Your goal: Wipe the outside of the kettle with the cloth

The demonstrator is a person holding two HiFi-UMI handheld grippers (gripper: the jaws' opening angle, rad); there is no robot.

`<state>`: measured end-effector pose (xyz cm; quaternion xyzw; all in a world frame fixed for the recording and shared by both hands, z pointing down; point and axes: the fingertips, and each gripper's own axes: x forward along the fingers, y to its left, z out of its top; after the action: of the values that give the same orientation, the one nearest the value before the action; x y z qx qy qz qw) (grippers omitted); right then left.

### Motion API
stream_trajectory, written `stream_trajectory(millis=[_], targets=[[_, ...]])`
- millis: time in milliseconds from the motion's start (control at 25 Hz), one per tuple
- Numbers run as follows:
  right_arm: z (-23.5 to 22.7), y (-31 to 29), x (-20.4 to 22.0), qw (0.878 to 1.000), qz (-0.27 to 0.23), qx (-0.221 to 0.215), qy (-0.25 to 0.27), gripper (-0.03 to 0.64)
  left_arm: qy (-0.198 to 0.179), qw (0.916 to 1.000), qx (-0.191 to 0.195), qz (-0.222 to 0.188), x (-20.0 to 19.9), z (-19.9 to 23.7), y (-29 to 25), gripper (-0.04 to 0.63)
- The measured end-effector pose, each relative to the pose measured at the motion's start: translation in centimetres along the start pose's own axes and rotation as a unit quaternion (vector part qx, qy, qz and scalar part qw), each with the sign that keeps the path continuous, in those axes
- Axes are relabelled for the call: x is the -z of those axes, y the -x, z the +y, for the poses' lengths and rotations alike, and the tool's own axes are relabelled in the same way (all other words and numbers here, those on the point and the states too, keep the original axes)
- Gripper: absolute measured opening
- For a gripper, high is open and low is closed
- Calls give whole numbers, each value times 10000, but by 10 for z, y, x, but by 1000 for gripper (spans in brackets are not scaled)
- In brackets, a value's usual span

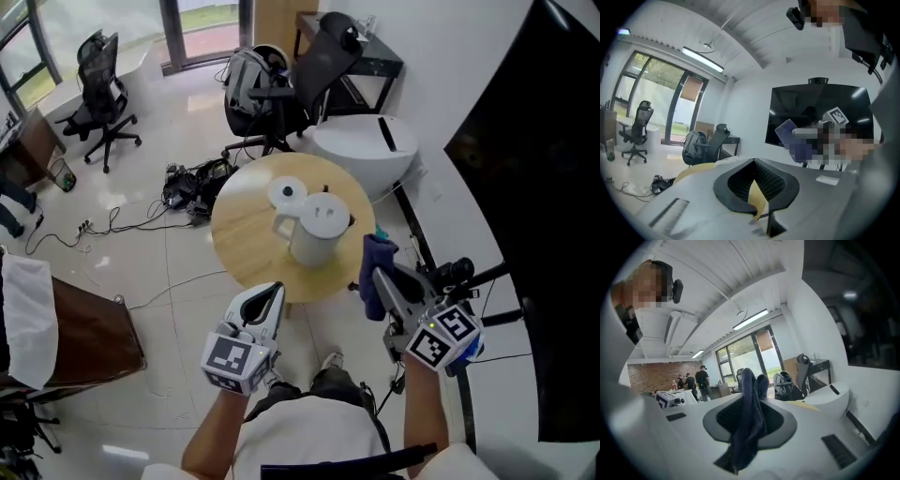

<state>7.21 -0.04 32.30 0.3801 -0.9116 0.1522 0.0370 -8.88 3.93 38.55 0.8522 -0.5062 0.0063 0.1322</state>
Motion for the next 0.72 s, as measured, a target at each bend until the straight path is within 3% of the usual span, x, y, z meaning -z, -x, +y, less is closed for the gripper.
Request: stream_trajectory(millis=[200,440,720], targets=[[35,44,60,9991,177,195,-328,81,197,9995,93,231,28,-30,19,0],[66,113,112,9976,311,237,-569,81,182,9996,99,166,44,-94,60,0],[88,198,166,9953,265,226,-901,82,-233,9973,-496,486,73,-150,120,0]])
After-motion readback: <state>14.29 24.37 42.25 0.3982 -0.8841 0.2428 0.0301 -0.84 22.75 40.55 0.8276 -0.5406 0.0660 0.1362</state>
